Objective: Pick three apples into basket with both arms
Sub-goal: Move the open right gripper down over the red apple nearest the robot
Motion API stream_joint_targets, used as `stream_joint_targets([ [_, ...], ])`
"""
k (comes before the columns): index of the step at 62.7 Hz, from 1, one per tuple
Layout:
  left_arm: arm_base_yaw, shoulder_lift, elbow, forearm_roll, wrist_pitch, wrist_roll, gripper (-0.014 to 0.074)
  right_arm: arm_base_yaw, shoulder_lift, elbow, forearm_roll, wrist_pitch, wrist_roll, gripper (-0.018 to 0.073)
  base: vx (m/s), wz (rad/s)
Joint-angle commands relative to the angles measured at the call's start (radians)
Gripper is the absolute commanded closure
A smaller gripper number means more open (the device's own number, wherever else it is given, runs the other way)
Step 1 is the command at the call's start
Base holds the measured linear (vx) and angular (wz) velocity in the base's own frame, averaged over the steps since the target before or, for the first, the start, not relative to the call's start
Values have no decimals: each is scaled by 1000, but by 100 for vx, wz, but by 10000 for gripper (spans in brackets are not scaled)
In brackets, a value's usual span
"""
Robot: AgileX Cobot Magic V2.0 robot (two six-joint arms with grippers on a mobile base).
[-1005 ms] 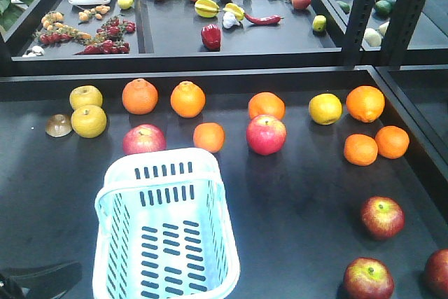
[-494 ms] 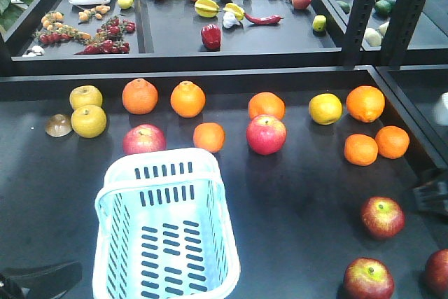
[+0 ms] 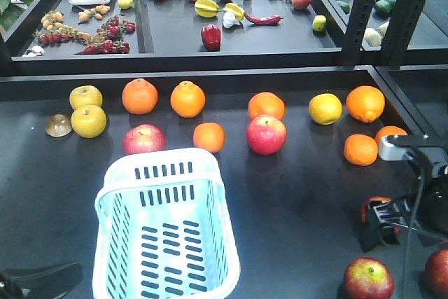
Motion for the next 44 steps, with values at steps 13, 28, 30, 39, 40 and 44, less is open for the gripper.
stream_joint_targets([
  [13,-5,3,-27,-8,4,-1,604,-2,129,-29,9,-29,4,-100,0,0],
  [28,-5,3,-27,-8,4,-1,604,-2,196,-29,8,-64,10,-80,0,0],
  [30,-5,3,-27,-8,4,-1,604,-2,202,-29,8,-68,12,-80,0,0],
  [39,-5,3,-27,-8,4,-1,604,-2,222,-48,10,-63,13,-75,0,0],
  [40,-5,3,-27,-8,4,-1,604,-2,223,-51,10,-61,13,-74,0,0],
  [44,-5,3,-27,-8,4,-1,604,-2,227,-69,9,-50,13,-74,0,0],
])
